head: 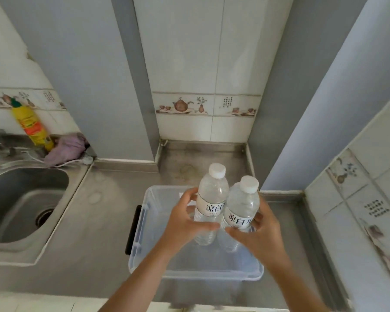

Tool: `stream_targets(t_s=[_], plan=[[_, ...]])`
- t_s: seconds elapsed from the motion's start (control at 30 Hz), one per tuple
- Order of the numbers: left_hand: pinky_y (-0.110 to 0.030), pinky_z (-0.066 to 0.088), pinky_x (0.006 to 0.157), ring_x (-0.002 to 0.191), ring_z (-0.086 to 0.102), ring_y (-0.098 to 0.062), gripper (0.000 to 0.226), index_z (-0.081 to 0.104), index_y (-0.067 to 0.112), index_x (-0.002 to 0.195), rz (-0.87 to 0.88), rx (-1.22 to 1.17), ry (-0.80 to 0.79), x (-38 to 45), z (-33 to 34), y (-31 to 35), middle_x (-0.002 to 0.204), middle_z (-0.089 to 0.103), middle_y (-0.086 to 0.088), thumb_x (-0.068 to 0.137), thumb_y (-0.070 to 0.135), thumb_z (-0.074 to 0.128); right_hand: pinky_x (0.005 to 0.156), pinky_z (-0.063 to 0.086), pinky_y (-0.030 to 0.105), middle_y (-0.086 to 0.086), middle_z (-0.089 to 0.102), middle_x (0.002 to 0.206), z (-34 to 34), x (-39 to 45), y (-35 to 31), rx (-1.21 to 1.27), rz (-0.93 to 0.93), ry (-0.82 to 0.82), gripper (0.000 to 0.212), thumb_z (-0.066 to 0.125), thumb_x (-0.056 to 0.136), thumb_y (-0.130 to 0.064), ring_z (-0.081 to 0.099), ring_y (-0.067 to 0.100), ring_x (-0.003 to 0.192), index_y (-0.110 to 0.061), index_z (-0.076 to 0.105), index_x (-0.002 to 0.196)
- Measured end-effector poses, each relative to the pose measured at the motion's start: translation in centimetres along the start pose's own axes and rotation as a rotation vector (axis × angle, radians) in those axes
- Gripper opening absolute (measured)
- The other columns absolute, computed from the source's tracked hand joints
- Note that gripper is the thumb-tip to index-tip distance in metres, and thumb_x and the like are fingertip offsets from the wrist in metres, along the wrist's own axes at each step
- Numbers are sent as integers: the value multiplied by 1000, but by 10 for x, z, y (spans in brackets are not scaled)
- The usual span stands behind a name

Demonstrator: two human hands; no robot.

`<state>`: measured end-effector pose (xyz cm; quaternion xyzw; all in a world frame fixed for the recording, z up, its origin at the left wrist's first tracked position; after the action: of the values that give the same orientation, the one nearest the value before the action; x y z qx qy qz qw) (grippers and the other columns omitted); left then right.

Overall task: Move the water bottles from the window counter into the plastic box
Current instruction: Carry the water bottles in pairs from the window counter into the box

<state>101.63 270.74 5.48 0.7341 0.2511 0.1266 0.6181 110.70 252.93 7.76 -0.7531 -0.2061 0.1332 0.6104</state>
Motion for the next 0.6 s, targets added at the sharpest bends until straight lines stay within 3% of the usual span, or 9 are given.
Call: stream_targets(t_s=[0.13,0.23,0.37,0.53,0.6], plan=[[-20,46,94,109,59,-3,80,57,36,117,-1,31,-23,6,1,-23,113,66,12,46,25,93,81,55,22,-10,69,105,1,-1,17,-68,49,42,81,90,50,3,66,3,96,-36,55,112],[-13,44,93,109,57,-2,77,57,37,116,7,40,-66,4,2,-36,116,64,10,52,14,92,77,52,18,-12,67,104,3,-3,23,-140,46,61,78,91,50,-2,64,3,95,-36,54,110],[-24,50,96,107,59,3,72,56,43,111,-4,53,-80,2,4,-48,110,60,27,52,18,90,72,46,5,-16,64,101,7,-5,25,-240,6,47,74,90,52,-1,59,-8,95,-41,52,103],[-34,54,97,105,59,2,69,57,41,110,-16,71,-112,4,12,-61,112,60,26,51,26,88,75,49,14,-15,61,106,5,-8,32,-297,-9,68,78,91,52,-5,59,-4,98,-45,50,105],[-34,54,97,107,59,3,69,56,40,111,-12,94,-139,6,14,-65,114,60,27,52,27,88,75,49,11,-16,55,109,5,-8,34,-338,-32,71,80,91,51,-4,55,-6,103,-45,49,105]])
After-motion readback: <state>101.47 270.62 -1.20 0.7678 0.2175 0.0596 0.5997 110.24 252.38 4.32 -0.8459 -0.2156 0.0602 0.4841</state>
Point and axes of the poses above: each hand's wrist, its own x-axis towards the middle knuckle, its own z-axis out of the palm, y = z × x, the point moved 5 cm from there along x, towards the middle knuckle
